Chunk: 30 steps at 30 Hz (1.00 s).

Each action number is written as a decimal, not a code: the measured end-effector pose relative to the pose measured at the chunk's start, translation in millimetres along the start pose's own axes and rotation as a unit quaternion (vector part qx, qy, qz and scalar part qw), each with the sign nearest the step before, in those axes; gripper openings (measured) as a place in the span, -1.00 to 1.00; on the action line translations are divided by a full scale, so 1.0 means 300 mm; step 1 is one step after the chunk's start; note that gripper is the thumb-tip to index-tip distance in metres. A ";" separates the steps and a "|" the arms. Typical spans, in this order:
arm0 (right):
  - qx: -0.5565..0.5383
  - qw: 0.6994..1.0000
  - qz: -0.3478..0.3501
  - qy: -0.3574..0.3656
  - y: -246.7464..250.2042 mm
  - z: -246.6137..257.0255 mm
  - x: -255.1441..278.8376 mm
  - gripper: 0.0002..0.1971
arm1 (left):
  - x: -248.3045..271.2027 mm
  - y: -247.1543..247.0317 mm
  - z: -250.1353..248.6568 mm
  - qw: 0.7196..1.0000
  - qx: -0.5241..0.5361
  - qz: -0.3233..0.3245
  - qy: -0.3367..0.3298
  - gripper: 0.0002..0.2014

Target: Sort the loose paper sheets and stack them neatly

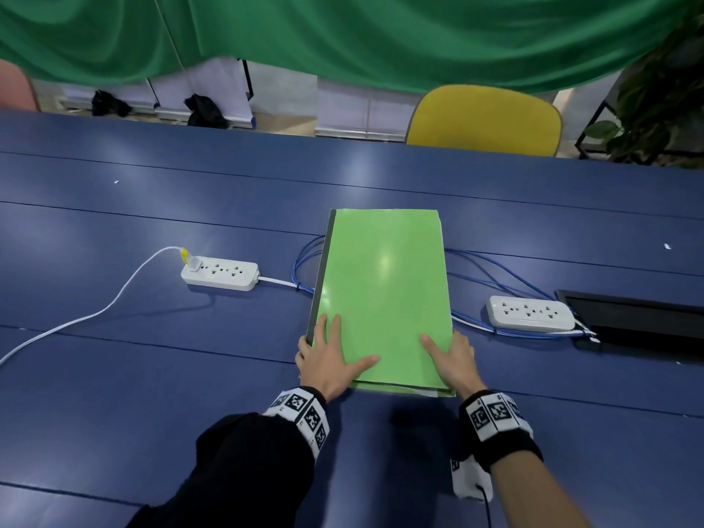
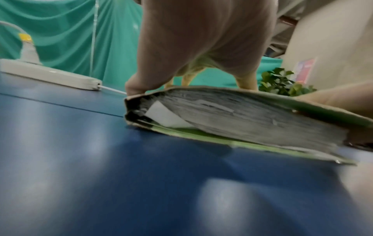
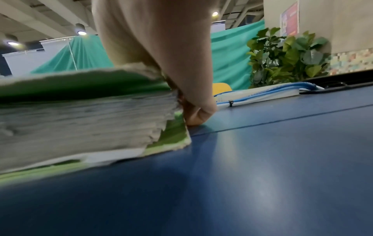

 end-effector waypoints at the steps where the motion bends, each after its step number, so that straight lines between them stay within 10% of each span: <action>1: 0.002 1.000 -0.005 0.012 0.002 0.004 0.001 -0.44 | 0.003 -0.008 -0.008 1.000 -0.020 0.002 0.001 0.03; 7: -0.021 0.989 -0.147 0.028 -0.012 0.040 0.078 -0.42 | 0.009 -0.033 -0.043 0.994 -0.111 0.008 0.010 0.08; 14: 0.214 0.971 -0.104 0.018 -0.089 0.059 0.094 -0.39 | -0.002 -0.054 -0.033 0.992 -0.121 0.028 0.018 0.45; 23: 0.244 0.964 0.101 -0.017 -0.006 0.044 0.090 -0.24 | -0.034 0.036 0.018 0.978 -0.099 0.182 -0.029 -0.08; 30: 0.203 0.978 0.048 -0.012 -0.008 0.001 0.318 -0.23 | 0.197 0.038 0.130 0.997 -0.033 0.063 -0.016 -0.14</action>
Point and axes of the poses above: each hand's wrist, its own x-axis away from the middle knuckle, its own y-axis out of the back of the hand, z = x × y, the point moved 3 cm from there along -x, towards the middle knuckle, and after that the axes turned 6 degrees about -x, right-handed, at the moved point
